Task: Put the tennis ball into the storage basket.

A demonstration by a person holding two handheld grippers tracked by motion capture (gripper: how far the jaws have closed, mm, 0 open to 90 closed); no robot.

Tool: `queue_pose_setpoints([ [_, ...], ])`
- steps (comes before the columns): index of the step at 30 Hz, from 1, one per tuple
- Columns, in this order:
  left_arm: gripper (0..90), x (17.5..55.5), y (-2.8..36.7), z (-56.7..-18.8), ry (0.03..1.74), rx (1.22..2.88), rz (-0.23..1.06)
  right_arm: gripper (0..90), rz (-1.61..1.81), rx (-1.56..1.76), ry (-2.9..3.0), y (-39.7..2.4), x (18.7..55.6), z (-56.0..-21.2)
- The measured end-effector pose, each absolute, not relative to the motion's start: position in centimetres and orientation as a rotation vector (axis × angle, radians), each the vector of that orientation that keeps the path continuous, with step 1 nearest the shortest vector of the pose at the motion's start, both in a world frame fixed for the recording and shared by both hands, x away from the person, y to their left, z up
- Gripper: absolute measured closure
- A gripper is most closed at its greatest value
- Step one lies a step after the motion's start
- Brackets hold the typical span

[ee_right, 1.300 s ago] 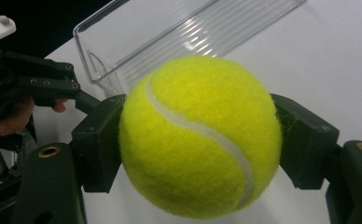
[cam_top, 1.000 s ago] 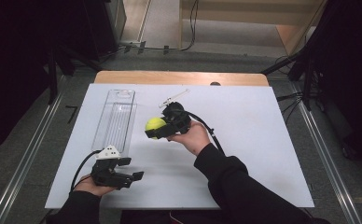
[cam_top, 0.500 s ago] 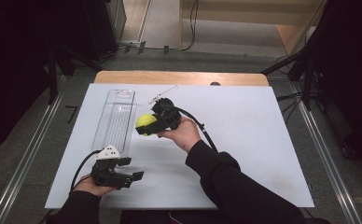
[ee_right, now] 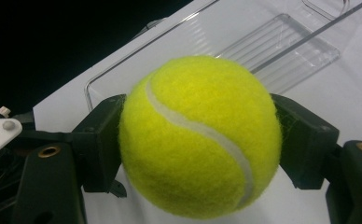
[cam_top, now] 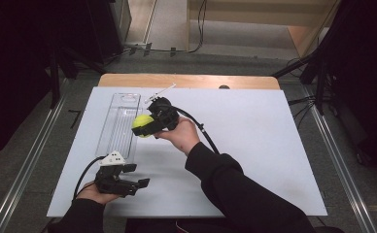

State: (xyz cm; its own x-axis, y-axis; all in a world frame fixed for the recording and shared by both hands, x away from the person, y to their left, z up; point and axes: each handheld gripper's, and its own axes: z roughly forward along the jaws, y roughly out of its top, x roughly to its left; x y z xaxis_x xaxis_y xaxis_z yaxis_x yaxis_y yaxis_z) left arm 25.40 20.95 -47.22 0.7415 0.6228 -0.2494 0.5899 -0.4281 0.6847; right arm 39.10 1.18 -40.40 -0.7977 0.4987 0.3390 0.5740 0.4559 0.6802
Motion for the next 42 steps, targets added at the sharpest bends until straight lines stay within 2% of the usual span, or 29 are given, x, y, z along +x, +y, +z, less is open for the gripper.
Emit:
queue_pose_setpoints([
  [42, 21.5, 25.4, 20.9, -47.2, 0.899, 2.143, 0.048, 23.9, -1.279, -0.901, -2.611, 8.0, 40.9, -39.8],
])
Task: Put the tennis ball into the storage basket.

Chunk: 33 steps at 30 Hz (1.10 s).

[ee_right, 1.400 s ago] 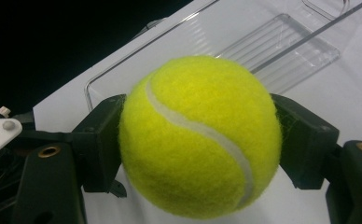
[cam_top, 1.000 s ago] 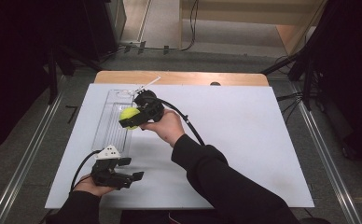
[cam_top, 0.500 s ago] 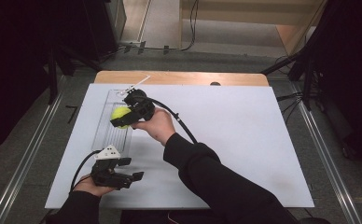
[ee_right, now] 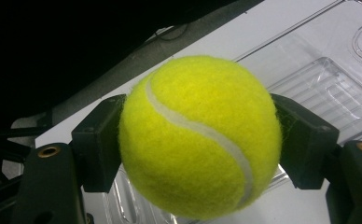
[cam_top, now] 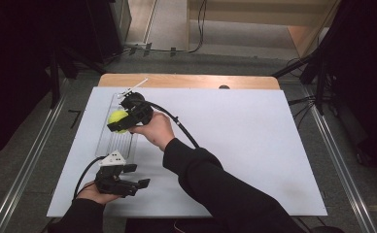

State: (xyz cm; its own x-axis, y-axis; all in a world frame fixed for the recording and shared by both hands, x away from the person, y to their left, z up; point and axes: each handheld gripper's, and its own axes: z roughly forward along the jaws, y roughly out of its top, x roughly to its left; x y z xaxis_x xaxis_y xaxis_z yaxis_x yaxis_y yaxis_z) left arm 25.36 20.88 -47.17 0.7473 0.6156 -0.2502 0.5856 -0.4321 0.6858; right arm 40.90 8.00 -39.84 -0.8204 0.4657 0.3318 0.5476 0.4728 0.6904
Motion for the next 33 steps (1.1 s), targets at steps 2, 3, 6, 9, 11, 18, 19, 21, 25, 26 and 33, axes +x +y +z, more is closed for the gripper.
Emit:
queue_pose_setpoints([
  [2, 21.6, 25.4, 20.9, -47.2, 0.899, 2.144, 0.047, 23.9, -1.273, -0.901, -2.614, 8.3, 40.9, -40.0],
  [3, 21.5, 25.4, 20.9, -47.2, 0.898, 2.143, 0.047, 23.8, -1.272, -0.897, -2.617, 8.4, 40.9, -40.0],
  [6, 21.5, 25.4, 20.9, -47.2, 0.898, 2.143, 0.045, 23.9, -1.277, -0.9, -2.612, 8.6, 41.0, -40.1],
  [9, 21.5, 25.4, 20.9, -47.2, 0.898, 2.142, 0.045, 23.8, -1.278, -0.904, -2.611, 8.8, 41.2, -40.2],
  [11, 21.5, 25.4, 20.9, -47.2, 0.897, 2.142, 0.044, 23.9, -1.281, -0.903, -2.611, 9.0, 41.2, -40.2],
  [18, 21.5, 25.4, 21.0, -47.2, 0.893, 2.144, 0.044, 23.9, -1.28, -0.903, -2.605, 9.3, 41.3, -40.6],
  [19, 21.5, 25.4, 21.0, -47.2, 0.893, 2.145, 0.044, 23.8, -1.275, -0.904, -2.609, 9.3, 41.4, -40.7],
  [21, 21.5, 25.4, 21.0, -47.2, 0.894, 2.145, 0.043, 23.8, -1.269, -0.905, -2.607, 9.4, 41.4, -40.8],
  [25, 21.5, 25.3, 20.9, -47.2, 0.893, 2.146, 0.043, 23.8, -1.257, -0.915, -2.603, 9.5, 41.5, -41.0],
  [26, 21.5, 25.4, 20.9, -47.2, 0.893, 2.146, 0.042, 23.8, -1.247, -0.924, -2.613, 9.5, 41.6, -41.2],
  [33, 21.5, 25.3, 20.9, -47.2, 0.895, 2.146, 0.042, 23.7, -1.231, -0.957, -2.593, 9.4, 42.0, -41.7],
])
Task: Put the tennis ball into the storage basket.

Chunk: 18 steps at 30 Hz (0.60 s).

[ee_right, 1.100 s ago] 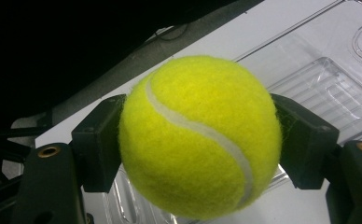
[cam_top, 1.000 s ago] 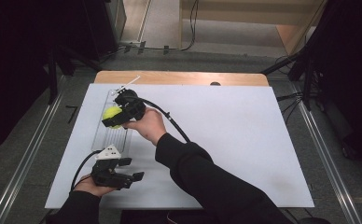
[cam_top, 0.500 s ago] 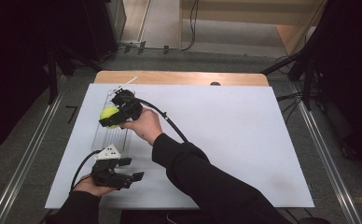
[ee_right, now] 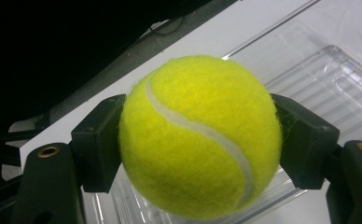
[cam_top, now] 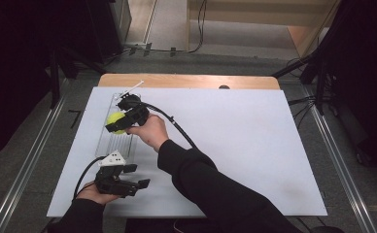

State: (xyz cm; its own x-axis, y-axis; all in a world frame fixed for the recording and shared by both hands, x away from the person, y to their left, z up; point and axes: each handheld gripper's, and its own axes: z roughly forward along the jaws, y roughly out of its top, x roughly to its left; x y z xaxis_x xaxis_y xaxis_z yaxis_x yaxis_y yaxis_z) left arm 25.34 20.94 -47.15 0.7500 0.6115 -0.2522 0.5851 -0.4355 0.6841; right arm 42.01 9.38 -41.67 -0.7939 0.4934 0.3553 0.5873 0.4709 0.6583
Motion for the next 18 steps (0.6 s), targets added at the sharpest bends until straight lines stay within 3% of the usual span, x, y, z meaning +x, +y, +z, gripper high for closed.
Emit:
queue_pose_setpoints([
  [18, 21.5, 25.3, 20.9, -47.2, 0.893, 2.146, 0.036, 23.6, -1.184, -0.96, -2.595, 10.2, 42.0, -43.4],
])
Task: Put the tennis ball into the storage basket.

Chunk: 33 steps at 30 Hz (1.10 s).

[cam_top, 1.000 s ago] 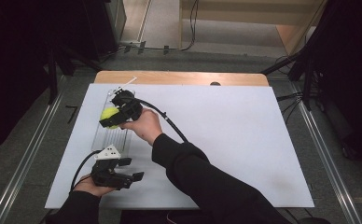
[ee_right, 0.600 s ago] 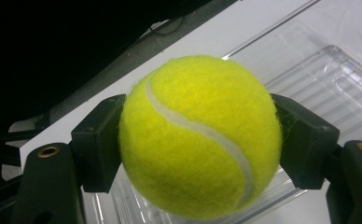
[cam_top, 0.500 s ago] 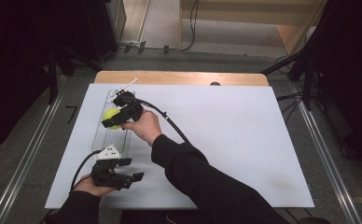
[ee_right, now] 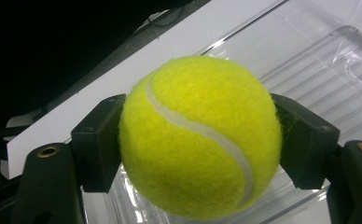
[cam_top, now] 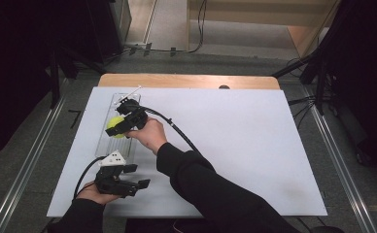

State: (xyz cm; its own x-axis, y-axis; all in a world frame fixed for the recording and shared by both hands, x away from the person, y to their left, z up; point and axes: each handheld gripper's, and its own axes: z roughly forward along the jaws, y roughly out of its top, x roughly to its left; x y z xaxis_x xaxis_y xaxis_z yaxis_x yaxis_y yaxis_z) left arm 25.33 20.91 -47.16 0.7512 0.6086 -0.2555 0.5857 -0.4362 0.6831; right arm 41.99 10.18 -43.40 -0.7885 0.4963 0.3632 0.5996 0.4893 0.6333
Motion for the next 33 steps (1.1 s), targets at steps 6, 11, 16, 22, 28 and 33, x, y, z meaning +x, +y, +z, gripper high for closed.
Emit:
queue_pose_setpoints([
  [6, 21.5, 25.3, 20.9, -47.2, 0.893, 2.144, 0.036, 23.6, -1.175, -0.953, -2.597, 10.4, 41.9, -43.8],
  [11, 21.5, 25.3, 20.9, -47.2, 0.892, 2.145, 0.033, 23.6, -1.17, -0.951, -2.594, 10.5, 42.0, -44.2],
  [16, 21.5, 25.3, 20.9, -47.2, 0.891, 2.146, 0.032, 23.5, -1.161, -0.955, -2.591, 10.5, 42.0, -44.5],
  [22, 21.5, 25.3, 20.9, -47.2, 0.893, 2.145, 0.032, 23.0, -1.14, -0.952, -2.601, 10.9, 41.9, -44.9],
  [28, 21.5, 25.3, 20.9, -47.2, 0.892, 2.143, 0.032, 18.1, -1.151, -0.936, -2.59, 11.1, 41.9, -45.0],
  [33, 21.5, 25.3, 20.9, -47.2, 0.891, 2.145, 0.034, 15.9, -1.208, -0.945, -2.547, 10.6, 42.0, -44.3],
])
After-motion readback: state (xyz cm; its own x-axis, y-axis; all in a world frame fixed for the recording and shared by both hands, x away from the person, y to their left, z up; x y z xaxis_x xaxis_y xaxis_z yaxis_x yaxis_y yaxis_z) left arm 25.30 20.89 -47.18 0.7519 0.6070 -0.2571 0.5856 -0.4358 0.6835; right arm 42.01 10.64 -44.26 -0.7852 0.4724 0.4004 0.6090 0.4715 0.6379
